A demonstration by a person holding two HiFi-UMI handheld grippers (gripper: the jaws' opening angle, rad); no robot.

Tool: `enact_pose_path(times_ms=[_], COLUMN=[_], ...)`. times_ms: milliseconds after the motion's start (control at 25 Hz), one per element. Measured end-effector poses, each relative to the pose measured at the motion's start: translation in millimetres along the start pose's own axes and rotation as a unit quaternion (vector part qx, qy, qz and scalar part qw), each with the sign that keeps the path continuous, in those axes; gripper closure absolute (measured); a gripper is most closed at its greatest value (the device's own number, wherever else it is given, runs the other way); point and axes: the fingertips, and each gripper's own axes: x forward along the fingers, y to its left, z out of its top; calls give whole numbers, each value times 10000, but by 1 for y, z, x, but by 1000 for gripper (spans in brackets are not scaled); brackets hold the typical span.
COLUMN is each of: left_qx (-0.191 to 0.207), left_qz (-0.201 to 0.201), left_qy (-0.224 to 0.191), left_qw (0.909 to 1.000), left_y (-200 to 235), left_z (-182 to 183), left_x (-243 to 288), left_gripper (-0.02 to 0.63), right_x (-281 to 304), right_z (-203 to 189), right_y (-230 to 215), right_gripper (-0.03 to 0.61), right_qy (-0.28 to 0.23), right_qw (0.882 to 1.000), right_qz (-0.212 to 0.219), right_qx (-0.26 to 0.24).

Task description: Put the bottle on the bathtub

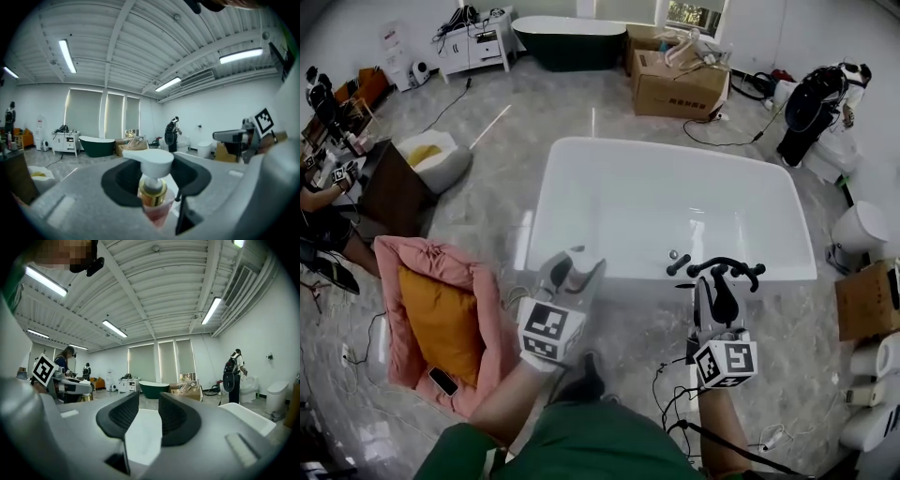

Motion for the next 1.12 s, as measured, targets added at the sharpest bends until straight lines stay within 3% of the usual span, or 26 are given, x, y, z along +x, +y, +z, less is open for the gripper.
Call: enact_pose_path(times_ms=[600,840,1120], left_qx=[18,-180,-369], left_qz=[-387,-442,-220], left_qy=[311,346,500], left_qw=[9988,9983,9978], left_y=[55,48,23], left_z=[-36,-58,-100], left_x=[79,115,163], left_gripper=[437,436,434], right_x=[77,94,106], right_z=[-29,-44,-74], right_y=[-8,-30,-67], right_gripper=[456,456,456], right_qy=[395,480,768], right_qw=[9985,9982,9970], right_qz=[-375,-361,30], right_qx=[-36,-73,-56])
